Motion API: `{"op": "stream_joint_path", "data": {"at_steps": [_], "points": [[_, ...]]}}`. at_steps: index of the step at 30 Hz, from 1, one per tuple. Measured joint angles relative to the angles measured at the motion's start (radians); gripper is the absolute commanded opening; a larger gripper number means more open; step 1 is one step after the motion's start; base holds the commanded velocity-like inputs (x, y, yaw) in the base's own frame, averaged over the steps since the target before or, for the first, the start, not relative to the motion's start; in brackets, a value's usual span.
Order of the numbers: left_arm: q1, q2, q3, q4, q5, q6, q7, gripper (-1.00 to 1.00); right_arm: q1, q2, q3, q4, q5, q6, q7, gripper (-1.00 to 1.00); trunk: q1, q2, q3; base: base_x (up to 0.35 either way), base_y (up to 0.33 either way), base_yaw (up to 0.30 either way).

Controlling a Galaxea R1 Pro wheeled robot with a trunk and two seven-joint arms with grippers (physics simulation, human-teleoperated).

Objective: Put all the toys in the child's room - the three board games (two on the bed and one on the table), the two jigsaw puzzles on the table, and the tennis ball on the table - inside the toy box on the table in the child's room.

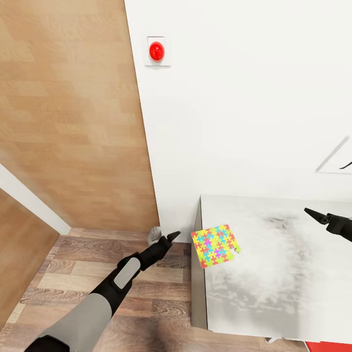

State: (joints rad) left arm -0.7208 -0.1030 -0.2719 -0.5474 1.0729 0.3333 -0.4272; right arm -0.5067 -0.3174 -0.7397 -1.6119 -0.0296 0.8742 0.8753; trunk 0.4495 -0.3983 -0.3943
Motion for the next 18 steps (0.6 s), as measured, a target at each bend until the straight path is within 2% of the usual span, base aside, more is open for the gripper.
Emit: {"op": "stream_joint_path", "data": {"at_steps": [12, 18], "points": [[-0.002, 0.001, 0.004, 0.003, -0.001, 0.000, 0.000, 1.00, 0.000, 0.000, 0.000, 0.000, 0.000, 0.000, 0.000, 1.00, 0.000, 0.000, 0.000, 0.000, 0.000, -0.001], [-0.002, 0.001, 0.005, 0.004, -0.001, 0.000, 0.000, 1.00, 0.000, 0.000, 0.000, 0.000, 0.000, 0.000, 0.000, 1.00, 0.000, 0.000, 0.000, 0.000, 0.000, -0.058]]}}
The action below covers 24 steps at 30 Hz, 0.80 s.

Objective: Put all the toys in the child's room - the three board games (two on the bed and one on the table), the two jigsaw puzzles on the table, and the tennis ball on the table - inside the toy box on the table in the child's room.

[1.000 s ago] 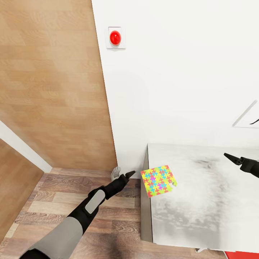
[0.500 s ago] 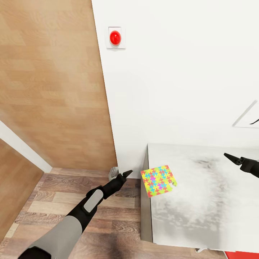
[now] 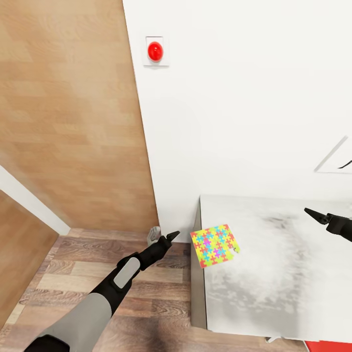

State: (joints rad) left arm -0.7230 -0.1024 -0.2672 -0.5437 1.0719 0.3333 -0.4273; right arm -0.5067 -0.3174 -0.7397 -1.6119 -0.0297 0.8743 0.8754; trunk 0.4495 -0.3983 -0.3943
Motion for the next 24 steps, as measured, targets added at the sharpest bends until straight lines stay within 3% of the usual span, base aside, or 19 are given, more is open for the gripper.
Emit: {"op": "stream_joint_path", "data": {"at_steps": [24], "points": [[0.000, 0.001, 0.000, 0.000, -0.001, 0.000, 0.000, 1.00, 0.000, 0.001, 0.001, 0.000, -0.001, 0.000, 0.000, 1.00, 0.000, 0.000, 0.000, 0.000, 0.000, -0.214]]}}
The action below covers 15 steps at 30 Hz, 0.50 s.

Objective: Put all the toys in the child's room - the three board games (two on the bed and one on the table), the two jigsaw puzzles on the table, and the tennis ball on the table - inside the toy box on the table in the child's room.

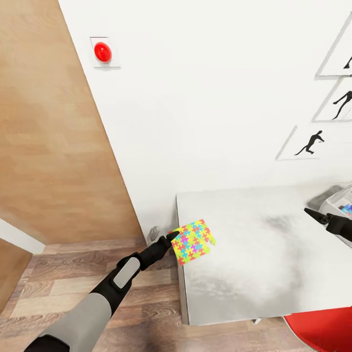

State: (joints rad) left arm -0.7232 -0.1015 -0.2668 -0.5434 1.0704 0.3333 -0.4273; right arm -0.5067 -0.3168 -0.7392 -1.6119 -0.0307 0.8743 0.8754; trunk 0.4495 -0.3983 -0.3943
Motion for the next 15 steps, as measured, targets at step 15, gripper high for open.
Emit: {"op": "stream_joint_path", "data": {"at_steps": [15], "points": [[0.000, 0.000, 0.000, 0.000, 0.001, 0.000, 0.000, 1.00, 0.000, 0.001, 0.000, 0.000, 0.000, 0.000, 0.000, 1.00, 0.000, 0.000, 0.000, 0.000, 0.000, -0.047]]}}
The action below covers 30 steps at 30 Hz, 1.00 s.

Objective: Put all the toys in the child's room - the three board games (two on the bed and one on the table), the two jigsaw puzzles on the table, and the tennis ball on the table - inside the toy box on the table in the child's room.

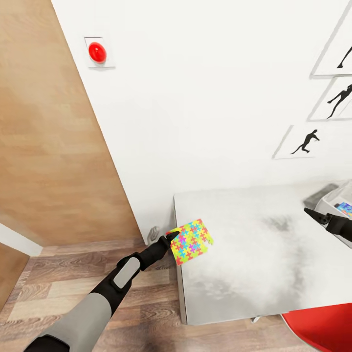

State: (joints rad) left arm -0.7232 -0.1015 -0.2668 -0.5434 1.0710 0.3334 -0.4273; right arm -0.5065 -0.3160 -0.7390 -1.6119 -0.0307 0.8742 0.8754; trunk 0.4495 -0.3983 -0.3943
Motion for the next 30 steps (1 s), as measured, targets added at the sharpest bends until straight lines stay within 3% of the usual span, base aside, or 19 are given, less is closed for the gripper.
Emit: {"op": "stream_joint_path", "data": {"at_steps": [30], "points": [[-0.012, 0.001, 0.000, 0.000, -0.002, 0.000, 0.000, 1.00, 0.003, 0.000, 0.000, 0.000, 0.000, 0.000, 0.000, 1.00, 0.000, 0.000, 0.000, 0.000, 0.000, -0.002]]}}
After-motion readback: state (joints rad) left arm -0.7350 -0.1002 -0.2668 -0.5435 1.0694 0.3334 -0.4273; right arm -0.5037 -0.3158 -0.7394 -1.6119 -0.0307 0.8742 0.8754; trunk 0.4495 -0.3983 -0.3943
